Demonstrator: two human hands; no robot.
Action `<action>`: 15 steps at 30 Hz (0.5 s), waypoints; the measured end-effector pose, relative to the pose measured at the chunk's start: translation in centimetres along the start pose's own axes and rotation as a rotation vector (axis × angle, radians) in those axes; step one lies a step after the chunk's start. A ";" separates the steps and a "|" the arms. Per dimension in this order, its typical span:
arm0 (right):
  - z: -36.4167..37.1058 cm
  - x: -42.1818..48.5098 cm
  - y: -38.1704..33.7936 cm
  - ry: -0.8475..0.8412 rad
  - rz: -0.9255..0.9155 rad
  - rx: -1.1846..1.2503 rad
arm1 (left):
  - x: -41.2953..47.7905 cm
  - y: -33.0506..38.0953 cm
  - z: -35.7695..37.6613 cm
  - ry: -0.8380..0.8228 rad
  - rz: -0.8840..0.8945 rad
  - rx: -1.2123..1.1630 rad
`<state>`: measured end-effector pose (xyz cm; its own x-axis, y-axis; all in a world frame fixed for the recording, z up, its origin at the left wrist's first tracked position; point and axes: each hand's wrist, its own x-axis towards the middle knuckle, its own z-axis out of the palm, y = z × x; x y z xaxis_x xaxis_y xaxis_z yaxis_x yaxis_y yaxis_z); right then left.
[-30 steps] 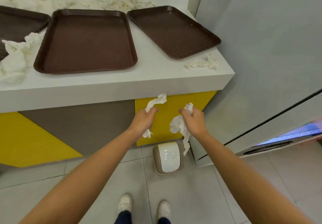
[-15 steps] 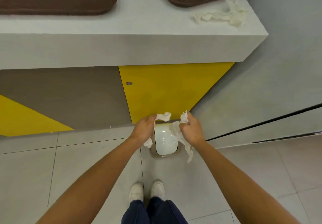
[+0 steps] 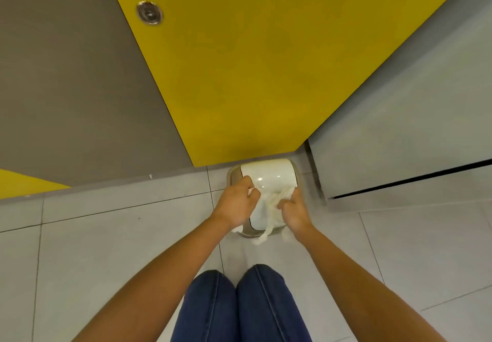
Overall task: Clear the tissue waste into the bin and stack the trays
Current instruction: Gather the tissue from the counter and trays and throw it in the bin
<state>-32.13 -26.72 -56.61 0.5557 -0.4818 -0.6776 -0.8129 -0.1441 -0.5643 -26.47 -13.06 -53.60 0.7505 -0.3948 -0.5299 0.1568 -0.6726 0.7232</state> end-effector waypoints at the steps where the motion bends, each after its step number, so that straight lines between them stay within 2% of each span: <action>1: 0.8 0.8 0.8 0.009 0.045 0.006 | 0.4 -0.4 0.5 -0.012 0.035 0.037; 8: 4.2 3.2 2.1 0.155 0.155 0.123 | 3.0 -2.2 3.3 -0.186 0.434 0.328; 12: 4.2 3.7 3.1 0.008 0.245 0.431 | 3.2 -2.7 5.1 -0.198 0.584 0.541; 15: 3.2 3.7 3.6 -0.079 0.264 0.524 | 3.7 -3.1 5.8 -0.176 0.664 0.681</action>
<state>-32.45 -26.22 -62.69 0.3738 -0.3742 -0.8487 -0.7422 0.4281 -0.5156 -27.93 -16.04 -60.35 0.4367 -0.8762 -0.2040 -0.7120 -0.4752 0.5169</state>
